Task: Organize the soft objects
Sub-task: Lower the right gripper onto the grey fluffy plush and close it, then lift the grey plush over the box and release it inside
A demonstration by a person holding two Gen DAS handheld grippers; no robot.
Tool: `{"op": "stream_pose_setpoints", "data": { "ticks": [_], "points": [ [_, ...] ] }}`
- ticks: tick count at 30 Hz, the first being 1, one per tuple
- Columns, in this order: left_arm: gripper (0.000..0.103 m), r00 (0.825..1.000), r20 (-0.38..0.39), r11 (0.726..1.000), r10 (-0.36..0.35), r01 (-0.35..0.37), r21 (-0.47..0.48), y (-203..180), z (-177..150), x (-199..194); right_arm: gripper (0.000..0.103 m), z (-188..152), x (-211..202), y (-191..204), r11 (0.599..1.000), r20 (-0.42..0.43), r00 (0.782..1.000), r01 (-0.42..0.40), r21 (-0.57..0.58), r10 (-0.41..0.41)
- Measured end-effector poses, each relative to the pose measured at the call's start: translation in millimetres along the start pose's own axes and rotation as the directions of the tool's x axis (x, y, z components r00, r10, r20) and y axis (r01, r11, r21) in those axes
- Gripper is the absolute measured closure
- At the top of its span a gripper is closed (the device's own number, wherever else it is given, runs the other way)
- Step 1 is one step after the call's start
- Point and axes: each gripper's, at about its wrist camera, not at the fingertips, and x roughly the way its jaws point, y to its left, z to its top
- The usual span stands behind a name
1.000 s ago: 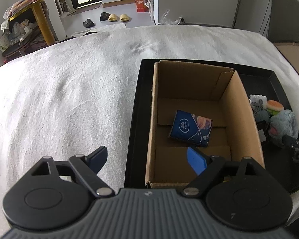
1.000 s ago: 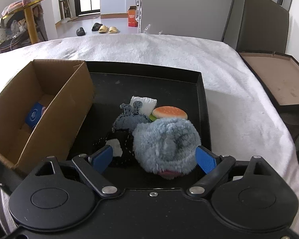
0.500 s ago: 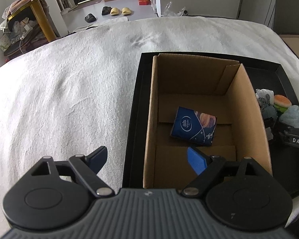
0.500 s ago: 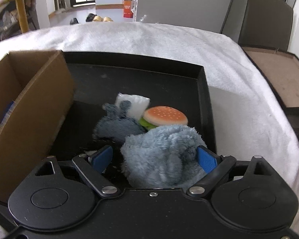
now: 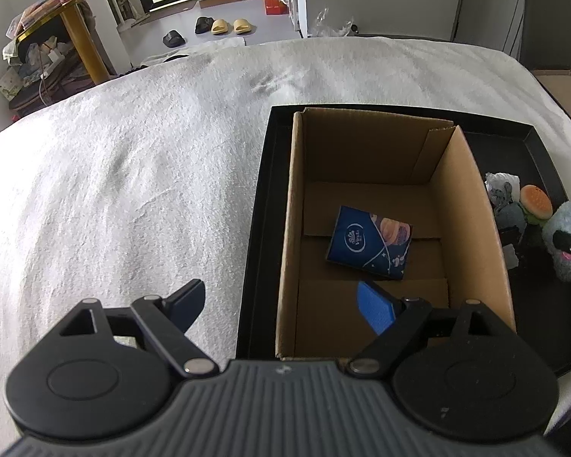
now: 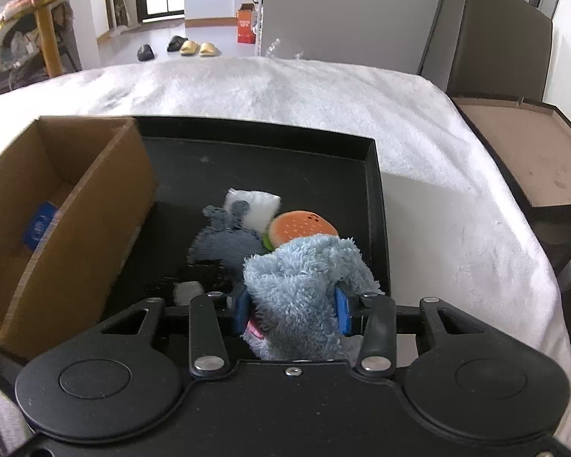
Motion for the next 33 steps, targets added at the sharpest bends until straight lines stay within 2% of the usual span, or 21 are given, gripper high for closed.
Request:
{"op": "stream_pose_setpoints", "data": {
  "ticks": [17,27,33],
  "points": [
    [0.017,0.999,0.032,0.999,-0.039,0.040,-0.015,11.2,-5.8,-13.2,0.061,30.5,-68.8,43.4,0.993,0.108,0.990,-0.083,-0.085,0.092],
    [0.018,0.997,0.045,0.998,-0.062,0.062,-0.013,16.0,-7.0,-12.6,0.061,46.0,-72.7,74.9,0.980,0.109,0.987,-0.102,-0.171,0.122],
    [0.020,0.995,0.030,0.994,-0.093,0.094,-0.049,26.5,-6.8,-6.0,0.061,53.5,-75.4,92.3,0.973,0.118,0.985,-0.098,-0.209,0.125]
  ]
}}
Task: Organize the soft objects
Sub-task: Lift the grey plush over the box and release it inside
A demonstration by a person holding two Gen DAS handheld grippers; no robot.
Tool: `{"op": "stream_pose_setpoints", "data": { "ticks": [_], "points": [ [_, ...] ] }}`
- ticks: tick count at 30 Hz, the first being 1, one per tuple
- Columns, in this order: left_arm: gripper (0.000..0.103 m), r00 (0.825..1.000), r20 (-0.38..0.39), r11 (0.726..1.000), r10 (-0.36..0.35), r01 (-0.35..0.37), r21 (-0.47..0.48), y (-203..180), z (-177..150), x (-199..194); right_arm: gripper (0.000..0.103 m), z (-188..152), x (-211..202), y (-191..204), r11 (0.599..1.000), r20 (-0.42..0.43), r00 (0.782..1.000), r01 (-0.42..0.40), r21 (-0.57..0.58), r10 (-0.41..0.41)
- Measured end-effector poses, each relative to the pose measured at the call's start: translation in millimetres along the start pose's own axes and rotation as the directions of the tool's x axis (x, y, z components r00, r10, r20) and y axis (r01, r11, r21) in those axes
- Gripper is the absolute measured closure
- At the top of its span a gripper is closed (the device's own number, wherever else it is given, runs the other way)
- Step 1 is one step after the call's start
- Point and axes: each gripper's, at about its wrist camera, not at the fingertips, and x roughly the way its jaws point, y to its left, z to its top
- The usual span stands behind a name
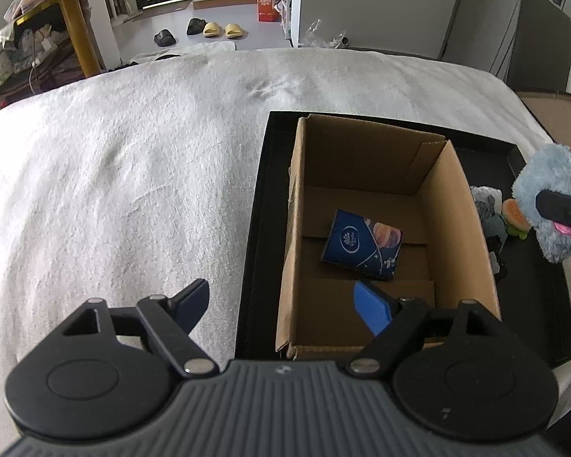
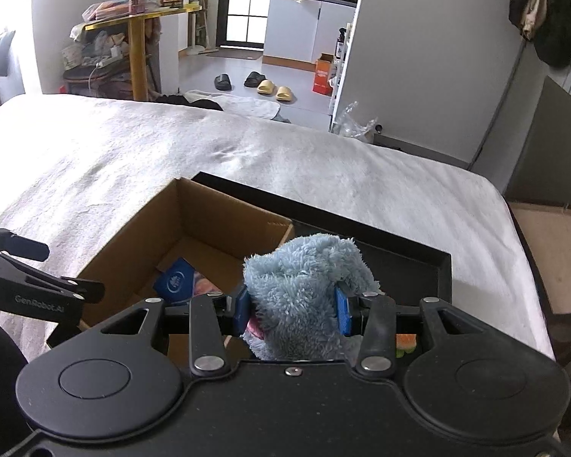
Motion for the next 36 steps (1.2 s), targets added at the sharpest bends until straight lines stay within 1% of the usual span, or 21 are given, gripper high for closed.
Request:
{"op": "stream_pose_setpoints", "data": {
  "ticks": [3,9,18,20,21,22,23,24,25,26,27,29,30,31,32,34,36],
  "points": [
    [0.020,1.000,-0.006,1.000,-0.013,0.013,0.002,1.1,0.2,1.2,0.061,5.2,1.1,10.7,0.999,0.000,1.000,-0.004,-0.035,0.004],
    [0.020,1.000,-0.007,1.000,-0.012,0.012,0.001,0.7,1.3,5.9,0.061,17.1,4.9,33.9,0.990,0.006,1.000,-0.008,-0.141,0.009],
    [0.028,1.000,-0.018,1.000,-0.025,0.025,-0.018,3.5,3.3,12.9,0.060,29.0,15.1,56.9,0.958,0.010,1.000,-0.020,-0.287,0.024],
    [0.034,0.999,-0.024,0.999,-0.027,0.027,-0.024,4.6,3.9,15.7,0.060,33.9,17.6,62.0,0.949,0.014,0.999,-0.028,-0.314,0.034],
    [0.042,0.999,-0.028,0.999,-0.032,0.031,-0.030,5.6,4.3,17.4,0.060,36.3,19.1,63.6,0.944,0.017,0.999,-0.030,-0.328,0.038],
    [0.054,0.999,-0.033,0.999,-0.038,0.037,-0.036,6.7,4.1,18.9,0.060,38.5,20.8,65.6,0.939,0.021,0.999,-0.031,-0.343,0.040],
    [0.062,0.998,-0.040,0.998,-0.044,0.043,-0.044,8.0,4.2,20.9,0.060,41.6,23.0,67.8,0.933,0.027,0.999,-0.028,-0.360,0.040],
    [0.075,0.997,-0.048,0.997,-0.052,0.050,-0.054,9.4,4.2,22.7,0.059,43.8,24.1,69.1,0.928,0.034,0.999,-0.025,-0.371,0.040],
    [0.084,0.997,-0.054,0.996,-0.062,0.058,-0.066,11.4,4.1,24.4,0.059,46.6,25.6,70.5,0.925,0.043,0.998,-0.023,-0.380,0.042],
    [0.087,0.996,-0.054,0.994,-0.075,0.071,-0.078,13.4,4.2,24.9,0.058,49.6,28.3,71.9,0.922,0.048,0.998,-0.025,-0.387,0.047],
    [0.093,0.995,-0.051,0.993,-0.087,0.083,-0.085,14.7,4.2,24.9,0.058,51.4,31.1,73.3,0.918,0.050,0.997,-0.027,-0.395,0.051],
    [0.095,0.994,-0.045,0.991,-0.101,0.097,-0.092,16.2,3.0,24.0,0.054,51.9,37.5,77.5,0.903,0.051,0.998,-0.021,-0.429,0.048],
    [0.095,0.994,-0.042,0.991,-0.100,0.096,-0.091,15.8,2.7,23.5,0.054,51.0,39.6,79.7,0.894,0.053,0.998,-0.008,-0.448,0.035],
    [0.095,0.994,-0.040,0.992,-0.097,0.093,-0.090,15.5,2.4,23.1,0.051,50.0,40.6,81.2,0.886,0.059,0.998,0.009,-0.464,0.021],
    [0.095,0.995,-0.039,0.992,-0.095,0.091,-0.090,15.1,2.4,22.4,0.043,49.0,40.6,82.6,0.879,0.065,0.998,0.023,-0.476,0.009],
    [0.095,0.995,-0.034,0.992,-0.097,0.094,-0.087,13.9,3.0,21.0,0.036,48.2,37.6,80.4,0.880,0.079,0.997,0.048,-0.472,-0.012],
    [0.095,0.996,-0.029,0.993,-0.084,0.081,-0.086,13.1,2.7,19.5,0.034,47.0,31.5,74.8,0.890,0.089,0.996,0.056,-0.453,-0.018]
  ]
}}
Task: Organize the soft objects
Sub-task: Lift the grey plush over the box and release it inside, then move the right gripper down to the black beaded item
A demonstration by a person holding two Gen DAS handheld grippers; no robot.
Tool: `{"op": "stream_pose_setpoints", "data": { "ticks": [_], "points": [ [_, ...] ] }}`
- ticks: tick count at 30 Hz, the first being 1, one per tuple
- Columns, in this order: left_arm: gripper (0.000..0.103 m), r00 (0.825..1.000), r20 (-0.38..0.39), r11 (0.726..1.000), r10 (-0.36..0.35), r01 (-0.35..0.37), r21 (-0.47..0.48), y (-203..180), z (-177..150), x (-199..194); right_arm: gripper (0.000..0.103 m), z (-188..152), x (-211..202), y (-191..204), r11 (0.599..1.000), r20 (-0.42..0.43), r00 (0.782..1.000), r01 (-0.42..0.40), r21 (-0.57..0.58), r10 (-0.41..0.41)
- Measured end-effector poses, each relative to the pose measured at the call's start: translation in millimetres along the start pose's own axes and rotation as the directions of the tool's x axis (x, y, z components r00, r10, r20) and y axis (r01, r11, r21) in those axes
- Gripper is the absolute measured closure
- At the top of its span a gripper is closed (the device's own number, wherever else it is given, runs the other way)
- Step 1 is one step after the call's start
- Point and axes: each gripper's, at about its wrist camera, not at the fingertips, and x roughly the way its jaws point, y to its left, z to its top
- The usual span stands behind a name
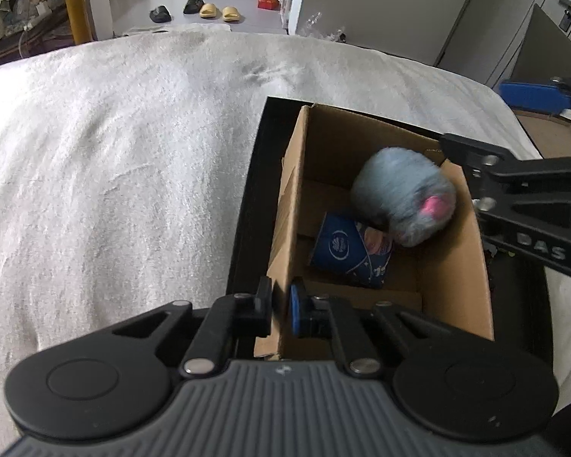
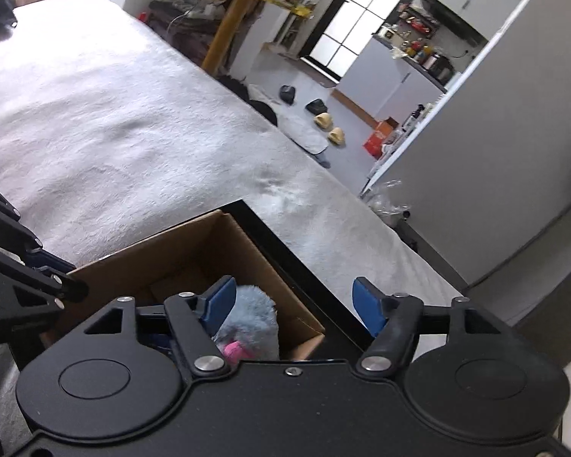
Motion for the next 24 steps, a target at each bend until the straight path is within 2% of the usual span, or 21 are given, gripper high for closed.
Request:
{"op": "stream_pose_setpoints", "data": {
  "ticks": [6,15,20,23,24],
  "points": [
    [0.095,1.000,0.001,1.000,0.015,-0.015,0.006,-4.4,-1.2,-3.8,0.032,-17.4,-15.7,-12.3,0.997,-0.015,1.000,0.013,0.070,-0.012],
    [0.090,0.995,0.035,0.995,0.089,-0.090,0.052,-16.3,-2.5,-14.3,0.030,-51.1,-34.2,-22.7,0.985,-0.042,0.999,0.033,0.171,-0.027],
    [0.078,0.994,0.045,0.994,0.097,-0.099,0.050,-15.6,-3.4,-18.0,0.030,-68.3,-41.0,-29.3,0.974,-0.052,0.998,0.050,0.220,-0.039],
    [0.064,0.994,0.053,0.994,0.096,-0.099,0.050,-15.9,-4.3,-21.1,0.030,-78.5,-43.3,-32.1,0.969,-0.059,0.997,0.053,0.243,-0.039],
    [0.057,0.994,0.058,0.994,0.094,-0.097,0.052,-16.5,-4.6,-22.2,0.030,-81.0,-43.7,-33.1,0.967,-0.063,0.997,0.054,0.248,-0.040]
  ]
}}
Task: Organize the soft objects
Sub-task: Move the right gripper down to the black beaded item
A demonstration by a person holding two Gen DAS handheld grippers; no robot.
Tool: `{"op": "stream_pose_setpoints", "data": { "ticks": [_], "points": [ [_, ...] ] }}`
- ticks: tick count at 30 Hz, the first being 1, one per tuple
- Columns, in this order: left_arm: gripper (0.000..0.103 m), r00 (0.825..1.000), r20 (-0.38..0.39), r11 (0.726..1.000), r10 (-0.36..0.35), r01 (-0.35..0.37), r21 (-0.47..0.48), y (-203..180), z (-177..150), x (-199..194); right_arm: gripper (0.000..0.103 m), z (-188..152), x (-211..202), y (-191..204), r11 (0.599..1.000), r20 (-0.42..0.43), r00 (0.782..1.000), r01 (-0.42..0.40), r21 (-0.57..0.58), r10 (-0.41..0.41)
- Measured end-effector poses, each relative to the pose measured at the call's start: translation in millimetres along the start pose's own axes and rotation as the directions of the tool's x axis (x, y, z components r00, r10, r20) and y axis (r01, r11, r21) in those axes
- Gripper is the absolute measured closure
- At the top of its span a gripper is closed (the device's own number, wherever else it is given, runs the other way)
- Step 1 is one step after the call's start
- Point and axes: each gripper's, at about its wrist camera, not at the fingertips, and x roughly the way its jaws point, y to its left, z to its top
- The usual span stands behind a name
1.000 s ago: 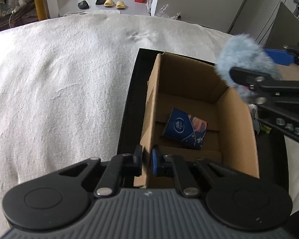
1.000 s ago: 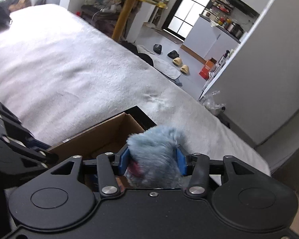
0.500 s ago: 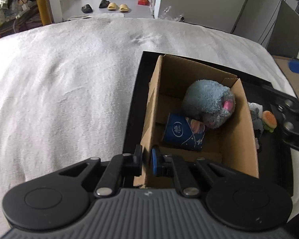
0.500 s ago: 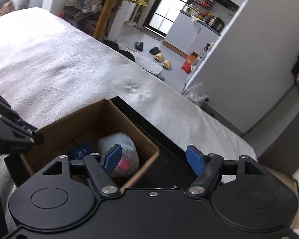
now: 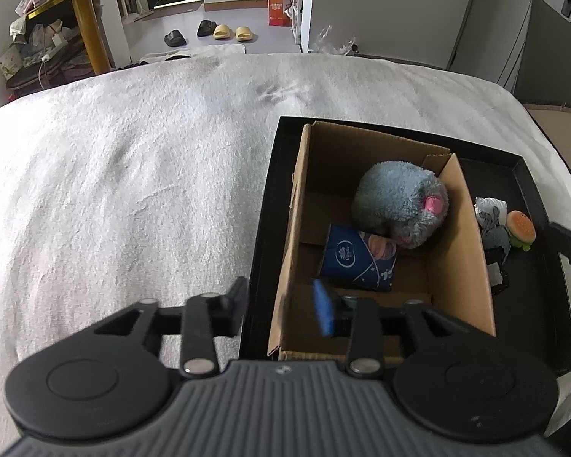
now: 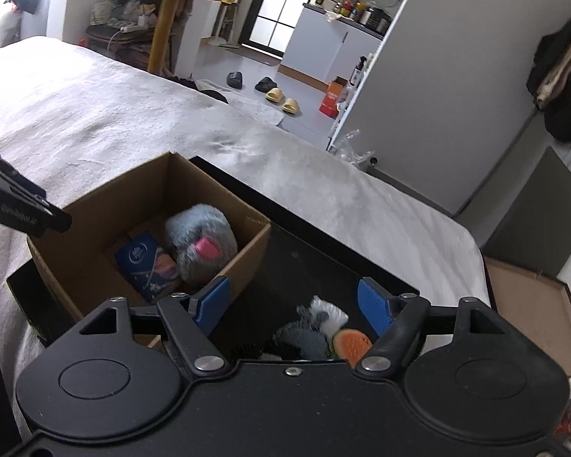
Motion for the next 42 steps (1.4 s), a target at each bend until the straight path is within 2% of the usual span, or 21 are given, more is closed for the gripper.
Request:
{"op": "stream_pose_setpoints", "data": {
  "ticks": [1,4,15,20,31,36,42],
  "points": [
    [0.050,1.000,0.008,1.000,-0.005,0.005,0.005,-0.6,-0.4,-1.8,0.030,-2.5,-0.6,-2.2,1.000,-0.002,1.000,0.000,0.006,0.000],
    [0.037,1.000,0.028,1.000,-0.002,0.002,0.016,-2.5,-1.7,-6.5,0.029,-9.3,-1.9,-5.9,1.000,-0.003,1.000,-0.003,0.024,0.003],
    [0.031,0.997,0.052,0.997,0.049,-0.052,0.052,-11.8,-2.4,-9.4,0.029,-44.7,7.6,-20.2,0.986,-0.036,0.999,-0.013,0.164,0.019],
    [0.018,0.994,0.084,0.994,0.069,-0.076,0.074,-18.1,-3.6,-14.6,0.029,-59.4,15.2,-22.7,0.977,-0.045,0.998,-0.029,0.212,0.039],
    [0.016,0.990,0.076,0.985,0.121,-0.130,0.117,-32.0,-1.7,-7.4,0.029,-83.6,43.6,-30.1,0.946,-0.073,0.990,-0.092,0.310,0.121],
    [0.016,0.987,0.067,0.975,0.145,-0.154,0.162,-42.8,-1.8,-2.2,0.030,-95.7,60.8,-39.3,0.897,-0.070,0.980,-0.141,0.419,0.187],
    [0.016,0.983,0.050,0.961,0.179,-0.186,0.206,-52.9,-0.5,7.6,0.037,-112.5,85.6,-49.0,0.829,-0.071,0.965,-0.176,0.531,0.251]
  ]
}}
